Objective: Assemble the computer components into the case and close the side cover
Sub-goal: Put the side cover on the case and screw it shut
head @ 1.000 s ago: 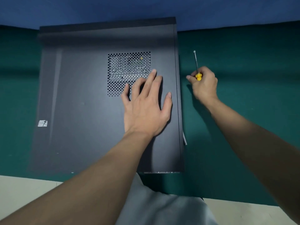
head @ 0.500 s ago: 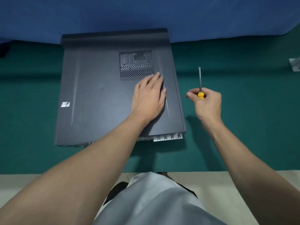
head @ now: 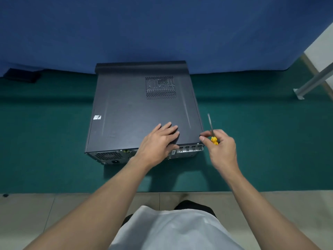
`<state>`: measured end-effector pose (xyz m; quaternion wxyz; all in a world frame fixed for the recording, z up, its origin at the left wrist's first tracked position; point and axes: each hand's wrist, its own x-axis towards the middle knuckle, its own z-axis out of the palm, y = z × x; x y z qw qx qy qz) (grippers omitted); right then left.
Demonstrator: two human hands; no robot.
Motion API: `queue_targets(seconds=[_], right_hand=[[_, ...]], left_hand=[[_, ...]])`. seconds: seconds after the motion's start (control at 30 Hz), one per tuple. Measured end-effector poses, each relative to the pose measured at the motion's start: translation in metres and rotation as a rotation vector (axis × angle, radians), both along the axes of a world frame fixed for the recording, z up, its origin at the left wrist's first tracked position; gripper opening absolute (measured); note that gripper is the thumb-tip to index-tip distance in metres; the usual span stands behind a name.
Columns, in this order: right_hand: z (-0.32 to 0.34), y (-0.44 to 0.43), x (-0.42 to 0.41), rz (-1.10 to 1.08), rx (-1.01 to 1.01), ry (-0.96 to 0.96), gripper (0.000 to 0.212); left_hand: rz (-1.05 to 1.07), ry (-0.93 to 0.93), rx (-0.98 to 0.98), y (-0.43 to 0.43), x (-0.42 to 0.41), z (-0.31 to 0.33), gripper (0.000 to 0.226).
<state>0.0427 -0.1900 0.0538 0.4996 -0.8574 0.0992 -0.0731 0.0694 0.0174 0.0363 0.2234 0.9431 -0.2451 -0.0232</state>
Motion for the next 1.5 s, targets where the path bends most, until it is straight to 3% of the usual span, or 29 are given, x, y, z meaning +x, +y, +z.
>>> queue_targets(seconds=[0.2, 0.23, 0.33, 0.4, 0.6, 0.7, 1.1, 1.5], right_hand=[[-0.02, -0.005, -0.008, 0.133, -0.074, -0.056, 0.006], [-0.022, -0.005, -0.009, 0.146, -0.085, -0.073, 0.005], [-0.028, -0.003, -0.008, 0.177, -0.127, -0.171, 0.004], [-0.031, -0.002, -0.009, 0.203, -0.161, -0.234, 0.005], [-0.044, -0.001, -0.016, 0.233, -0.239, -0.269, 0.005], [-0.046, 0.003, -0.015, 0.2, -0.282, -0.288, 0.006], [-0.05, 0.014, -0.019, 0.072, -0.341, -0.286, 0.008], [-0.037, 0.029, -0.023, -0.047, -0.368, -0.067, 0.006]], left_hand=[[0.087, 0.107, -0.032, -0.007, 0.0, 0.008, 0.05], [0.125, 0.087, -0.085, -0.013, -0.004, 0.01, 0.045], [0.412, -0.237, -0.417, -0.039, -0.031, 0.01, 0.024], [0.644, -0.238, -0.605, -0.06, -0.052, 0.005, 0.028], [0.937, 0.557, -1.1, -0.089, -0.06, -0.011, 0.022], [0.924, 0.82, -1.289, -0.087, -0.054, -0.009, 0.015], [0.895, 0.989, -1.467, -0.088, -0.045, -0.006, 0.016], [0.911, 1.03, -1.552, -0.089, -0.043, -0.007, 0.014]])
